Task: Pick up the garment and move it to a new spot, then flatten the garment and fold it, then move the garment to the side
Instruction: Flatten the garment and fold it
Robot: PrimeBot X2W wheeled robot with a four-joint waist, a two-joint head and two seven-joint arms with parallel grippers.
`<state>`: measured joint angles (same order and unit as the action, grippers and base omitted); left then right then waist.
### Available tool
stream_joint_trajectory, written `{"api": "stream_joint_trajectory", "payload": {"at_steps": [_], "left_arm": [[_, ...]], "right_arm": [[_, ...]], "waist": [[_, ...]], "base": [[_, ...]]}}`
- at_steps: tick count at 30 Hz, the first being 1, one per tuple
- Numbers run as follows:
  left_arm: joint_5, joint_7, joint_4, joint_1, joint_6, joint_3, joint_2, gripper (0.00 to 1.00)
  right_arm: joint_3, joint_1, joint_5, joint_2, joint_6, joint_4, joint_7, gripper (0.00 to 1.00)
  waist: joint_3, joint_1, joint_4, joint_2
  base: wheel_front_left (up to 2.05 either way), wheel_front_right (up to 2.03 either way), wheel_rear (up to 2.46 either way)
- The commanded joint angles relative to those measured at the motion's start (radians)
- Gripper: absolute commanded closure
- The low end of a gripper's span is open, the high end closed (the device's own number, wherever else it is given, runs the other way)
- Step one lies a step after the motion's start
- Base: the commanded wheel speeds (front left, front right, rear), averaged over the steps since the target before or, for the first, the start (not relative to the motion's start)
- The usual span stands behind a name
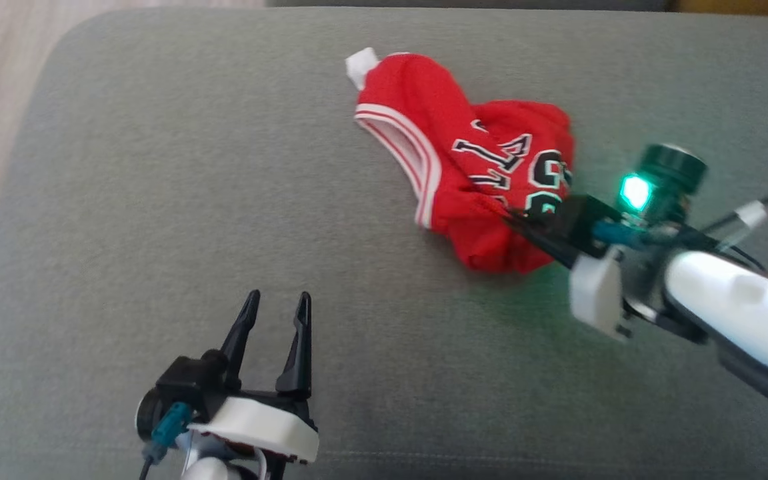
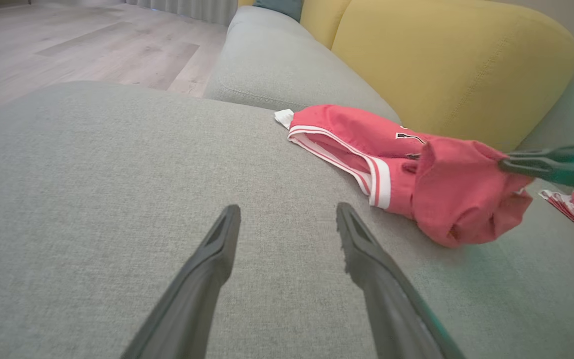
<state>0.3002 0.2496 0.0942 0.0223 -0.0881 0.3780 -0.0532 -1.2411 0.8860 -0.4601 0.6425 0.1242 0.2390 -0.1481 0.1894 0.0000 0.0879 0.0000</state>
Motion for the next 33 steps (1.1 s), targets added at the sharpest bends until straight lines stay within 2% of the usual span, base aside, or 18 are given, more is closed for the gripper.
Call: {"api": "stream_joint_trajectory", "payload": {"at_steps": [1,5,9,15,22,27,31,32,33], "left_arm": [[-0.014,0.012,-0.039,-0.013,0.001,-0.035,0.003,0.0],[-0.027,0.012,-0.042,-0.017,0.009,-0.047,0.003,0.0],[-0.036,0.012,-0.042,-0.023,0.015,-0.052,0.003,0.0],[-0.045,0.012,-0.037,-0.035,0.023,-0.061,0.003,0.0],[-0.051,0.012,-0.031,-0.034,0.029,-0.071,0.003,0.0],[-0.053,0.012,-0.027,-0.029,0.03,-0.072,0.003,0.0],[-0.055,0.012,-0.028,-0.019,0.029,-0.077,0.003,0.0],[-0.055,0.012,-0.029,-0.017,0.029,-0.079,0.003,0.0],[-0.056,0.012,-0.029,-0.014,0.029,-0.08,0.003,0.0]], "right_arm": [[0.031,-0.048,0.009,0.044,0.007,-0.043,-0.022,1.0],[0.112,-0.146,0.018,0.133,0.007,-0.112,-0.132,1.0],[0.24,-0.222,0.043,0.15,0.007,-0.094,-0.192,1.0],[0.453,-0.328,0.128,0.09,0.007,-0.007,-0.195,1.0],[0.702,-0.4,0.234,-0.009,0.007,0.078,-0.131,1.0],[0.831,-0.422,0.32,-0.076,0.007,0.147,-0.065,1.0],[0.914,-0.432,0.375,-0.103,0.007,0.209,-0.029,1.0],[0.934,-0.434,0.386,-0.109,0.007,0.223,-0.021,0.93],[0.956,-0.434,0.397,-0.116,0.007,0.235,-0.011,0.75]], "waist": [[-0.002,0.0,-0.028,0.0],[0.009,0.0,-0.072,0.0],[0.022,0.0,-0.096,0.0],[0.031,0.0,-0.115,0.0],[0.009,0.0,-0.13,0.0],[-0.019,0.0,-0.13,0.0],[-0.038,0.0,-0.123,0.0],[-0.041,0.0,-0.122,0.0],[-0.043,0.0,-0.121,0.0]], "base": [[0.0,0.0,0.0],[0.0,0.0,0.0],[0.0,0.0,0.0],[0.0,0.0,0.0],[0.0,0.0,0.0],[0.0,0.0,0.0],[0.0,0.0,0.0],[0.0,0.0,0.0],[0.0,0.0,0.0]]}}
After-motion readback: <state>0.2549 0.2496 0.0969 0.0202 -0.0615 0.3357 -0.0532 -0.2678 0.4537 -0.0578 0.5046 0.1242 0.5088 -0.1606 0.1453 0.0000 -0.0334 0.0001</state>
